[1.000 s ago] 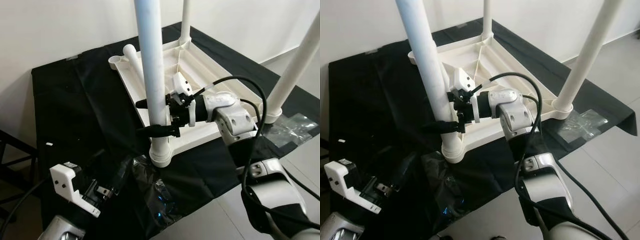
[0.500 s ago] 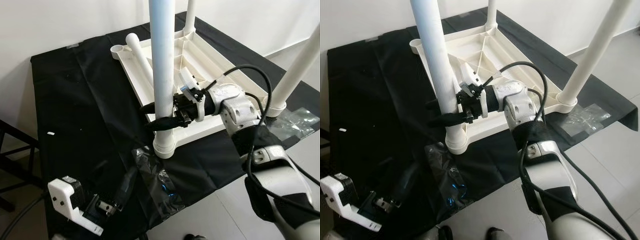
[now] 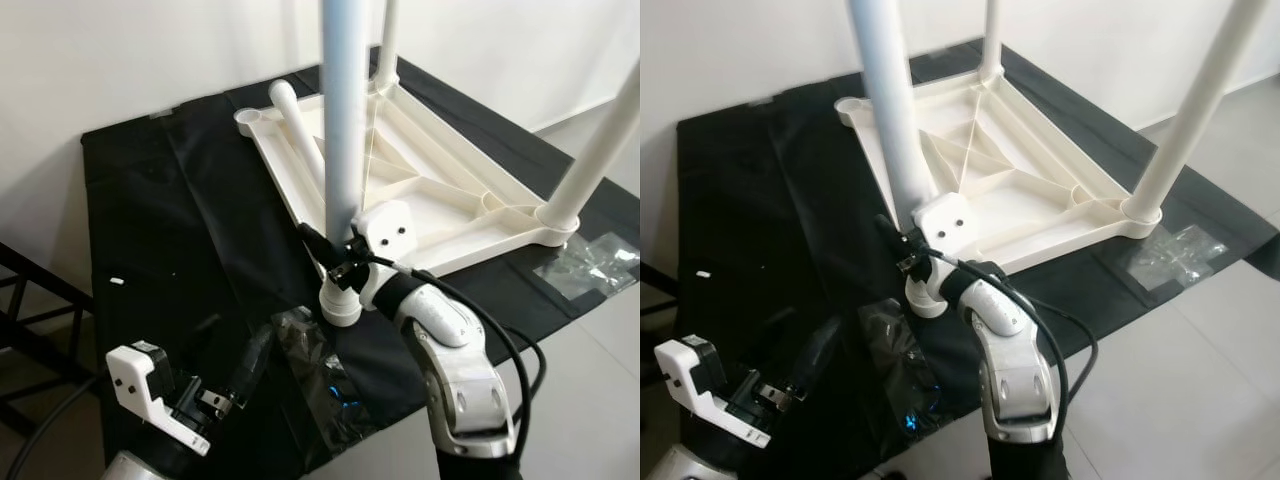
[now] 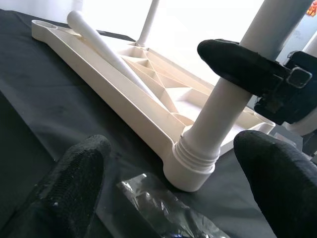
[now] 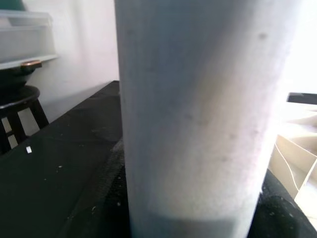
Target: Building children table
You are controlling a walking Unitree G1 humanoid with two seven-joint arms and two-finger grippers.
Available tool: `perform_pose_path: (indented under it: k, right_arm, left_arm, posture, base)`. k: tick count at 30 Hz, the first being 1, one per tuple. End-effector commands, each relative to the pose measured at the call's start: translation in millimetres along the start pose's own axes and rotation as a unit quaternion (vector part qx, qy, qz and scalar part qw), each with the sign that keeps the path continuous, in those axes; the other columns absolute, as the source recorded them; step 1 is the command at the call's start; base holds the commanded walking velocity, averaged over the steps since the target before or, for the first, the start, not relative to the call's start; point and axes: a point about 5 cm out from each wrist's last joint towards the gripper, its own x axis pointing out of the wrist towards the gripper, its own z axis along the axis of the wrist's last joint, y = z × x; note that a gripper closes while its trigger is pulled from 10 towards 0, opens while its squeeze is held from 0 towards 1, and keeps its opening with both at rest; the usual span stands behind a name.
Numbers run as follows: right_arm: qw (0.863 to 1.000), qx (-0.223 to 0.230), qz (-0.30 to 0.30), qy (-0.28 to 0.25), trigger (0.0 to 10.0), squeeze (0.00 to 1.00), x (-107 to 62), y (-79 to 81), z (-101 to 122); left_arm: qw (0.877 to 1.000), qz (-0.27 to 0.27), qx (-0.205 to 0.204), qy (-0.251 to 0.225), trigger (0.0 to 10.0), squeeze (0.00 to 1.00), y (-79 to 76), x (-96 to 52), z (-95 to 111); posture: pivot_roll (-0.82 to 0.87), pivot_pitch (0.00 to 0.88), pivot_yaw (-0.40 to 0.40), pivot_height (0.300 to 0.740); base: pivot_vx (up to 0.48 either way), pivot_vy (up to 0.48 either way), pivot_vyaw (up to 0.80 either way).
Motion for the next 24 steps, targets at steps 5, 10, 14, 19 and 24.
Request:
perform_pose_path:
  k: [5, 10, 14, 19, 24]
  right_arm:
    - [0.987, 0.049, -0.018, 0.155, 10.0, 0.00, -2.9, -3.5, -50]
    - [0.987, 0.047, 0.122, 0.098, 10.0, 1.00, 13.6, 0.1, -21]
    - [0.965, 0.005, 0.262, 0.012, 10.0, 1.00, 16.6, -9.1, 11]
    - [0.914, -0.066, 0.401, -0.005, 10.0, 0.00, 12.2, -32.6, 26]
    - [0.892, -0.061, 0.448, 0.010, 10.0, 0.00, 23.9, -46.4, 30]
  left_arm:
    - [1.000, 0.012, 0.002, 0.016, 10.0, 0.00, 6.0, -3.5, -4]
    - [1.000, 0.026, 0.007, 0.011, 10.0, 0.00, 8.5, -3.4, -3]
    - [1.000, 0.024, 0.004, 0.010, 10.0, 0.00, 8.4, -2.9, -3]
    - [1.000, 0.022, 0.001, 0.011, 10.0, 0.00, 6.2, -3.9, -2]
    - [1.000, 0.021, -0.002, 0.011, 10.0, 0.00, 4.0, -5.3, -1]
  posture:
    - [0.00, 0.188, 0.027, 0.740]
    - [0.01, 0.190, 0.019, 0.740]
    - [0.03, 0.199, 0.023, 0.740]
    - [0.04, 0.210, 0.020, 0.740]
    - [0.05, 0.221, 0.020, 0.740]
  base:
    - [0.000, 0.000, 0.00]
    - [0.000, 0.000, 0.00]
    - [0.000, 0.000, 0.00]
    - [0.000, 0.000, 0.00]
    - [0.000, 0.000, 0.00]
